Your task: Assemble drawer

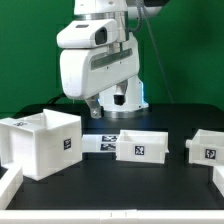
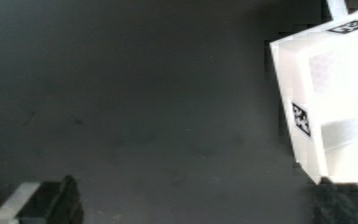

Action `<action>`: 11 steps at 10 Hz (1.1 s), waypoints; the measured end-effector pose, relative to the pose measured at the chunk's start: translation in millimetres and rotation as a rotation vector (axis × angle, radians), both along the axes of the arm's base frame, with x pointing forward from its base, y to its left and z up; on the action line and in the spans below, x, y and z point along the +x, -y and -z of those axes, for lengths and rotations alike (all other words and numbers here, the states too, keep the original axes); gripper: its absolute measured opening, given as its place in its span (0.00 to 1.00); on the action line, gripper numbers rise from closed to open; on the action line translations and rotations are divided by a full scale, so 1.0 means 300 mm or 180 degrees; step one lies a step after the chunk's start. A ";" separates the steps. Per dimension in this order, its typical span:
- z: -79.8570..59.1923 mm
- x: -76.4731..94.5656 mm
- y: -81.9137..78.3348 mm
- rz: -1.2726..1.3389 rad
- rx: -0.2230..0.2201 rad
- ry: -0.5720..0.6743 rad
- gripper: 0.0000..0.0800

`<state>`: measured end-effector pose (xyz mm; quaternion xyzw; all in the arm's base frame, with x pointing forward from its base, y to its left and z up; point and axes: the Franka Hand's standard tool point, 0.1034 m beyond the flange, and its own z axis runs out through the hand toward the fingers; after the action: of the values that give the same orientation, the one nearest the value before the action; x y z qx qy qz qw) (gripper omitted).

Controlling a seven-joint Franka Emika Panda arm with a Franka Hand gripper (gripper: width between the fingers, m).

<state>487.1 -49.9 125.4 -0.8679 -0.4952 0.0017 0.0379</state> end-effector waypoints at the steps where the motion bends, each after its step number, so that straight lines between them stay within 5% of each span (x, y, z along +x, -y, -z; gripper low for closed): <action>1: 0.001 -0.004 0.029 -0.0384 0.0001 0.0032 0.81; 3: 0.002 -0.024 0.097 -0.1176 -0.0018 0.0182 0.81; 8: 0.008 -0.028 0.114 -0.1423 -0.0028 0.0209 0.81; 11: 0.016 -0.055 0.202 -0.2572 -0.0053 0.0215 0.81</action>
Offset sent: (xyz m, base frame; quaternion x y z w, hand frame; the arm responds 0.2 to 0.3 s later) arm -0.0045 -0.0045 0.0040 -0.0771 0.0089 -0.3501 0.9335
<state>470.6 -110.4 120.7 -0.6032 -0.7975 -0.0080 0.0109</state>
